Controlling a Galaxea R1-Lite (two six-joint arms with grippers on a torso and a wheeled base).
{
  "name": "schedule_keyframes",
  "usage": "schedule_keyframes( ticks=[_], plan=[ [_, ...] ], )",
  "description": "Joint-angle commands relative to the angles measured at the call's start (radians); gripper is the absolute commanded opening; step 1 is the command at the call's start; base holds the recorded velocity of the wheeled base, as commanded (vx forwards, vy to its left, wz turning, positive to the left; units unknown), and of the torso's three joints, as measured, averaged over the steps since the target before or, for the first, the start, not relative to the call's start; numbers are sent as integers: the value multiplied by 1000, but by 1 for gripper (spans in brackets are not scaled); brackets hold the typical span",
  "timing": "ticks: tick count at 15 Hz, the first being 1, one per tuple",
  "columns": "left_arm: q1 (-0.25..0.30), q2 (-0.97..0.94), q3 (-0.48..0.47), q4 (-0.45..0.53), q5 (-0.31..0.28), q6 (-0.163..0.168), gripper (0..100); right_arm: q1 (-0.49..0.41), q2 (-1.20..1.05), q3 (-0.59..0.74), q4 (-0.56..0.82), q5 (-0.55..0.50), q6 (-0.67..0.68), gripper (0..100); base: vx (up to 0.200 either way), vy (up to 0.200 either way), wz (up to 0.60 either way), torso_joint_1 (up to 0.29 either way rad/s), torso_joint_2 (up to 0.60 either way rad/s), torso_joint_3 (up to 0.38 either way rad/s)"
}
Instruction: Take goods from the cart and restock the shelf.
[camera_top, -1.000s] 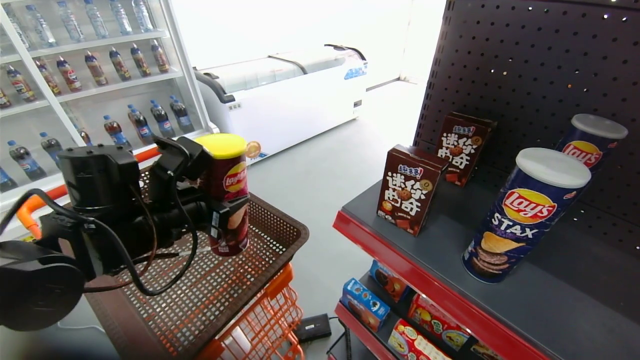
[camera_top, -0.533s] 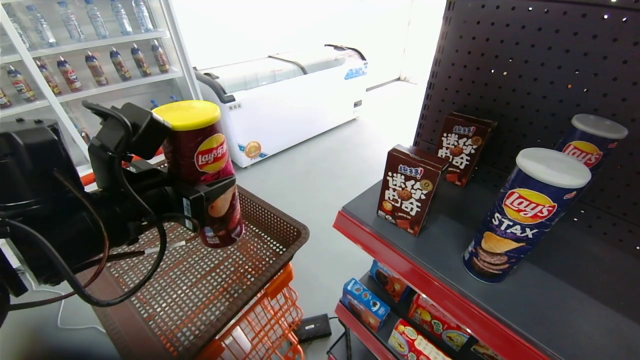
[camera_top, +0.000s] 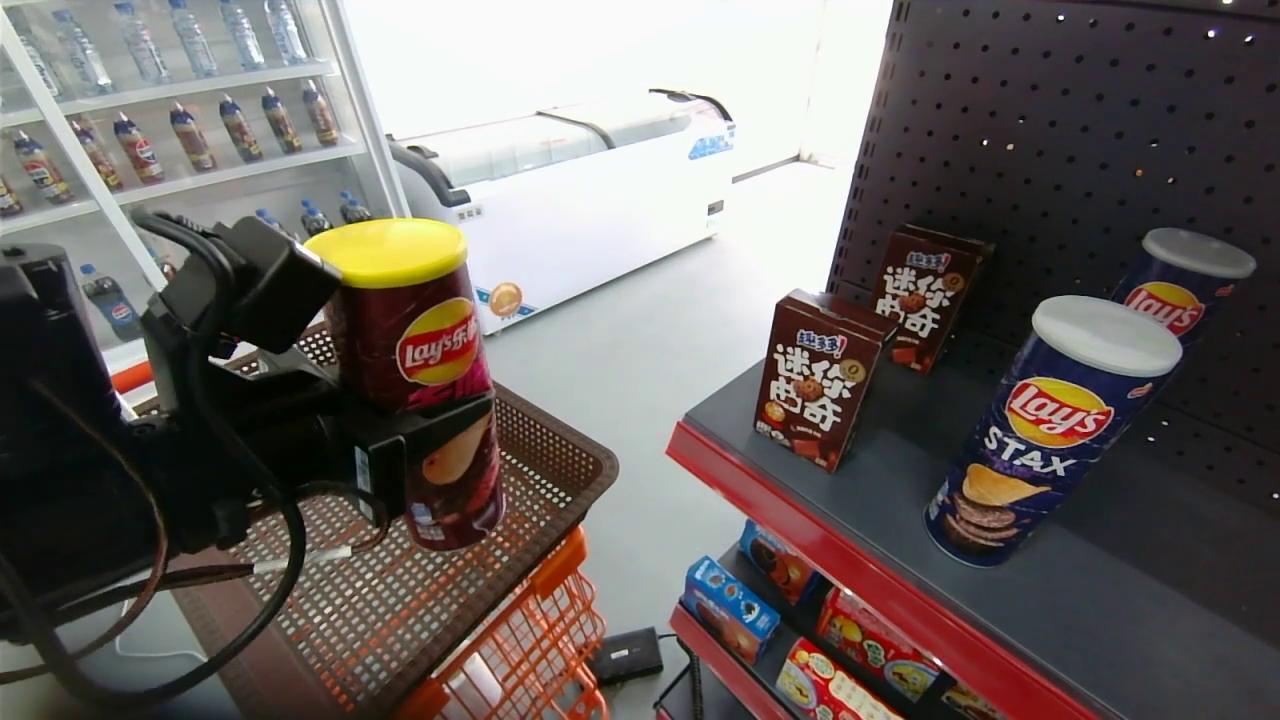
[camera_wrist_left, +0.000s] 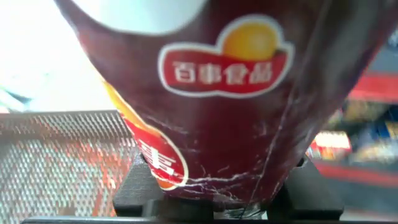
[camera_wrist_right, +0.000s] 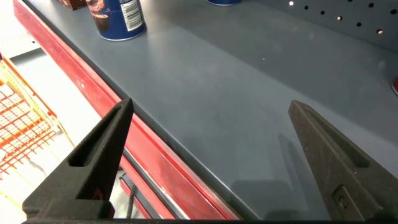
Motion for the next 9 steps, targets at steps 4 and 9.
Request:
schedule_keyframes(
  ticks=[4,9],
  plan=[
    [-15,-69,-14,70,-48,-1,0,0,2,0,0,0,0,100,0,0,0,0,0,0],
    [-73,-169,23,195,-91,1,0,0,2,0,0,0,0,100,0,0,0,0,0,0]
  ],
)
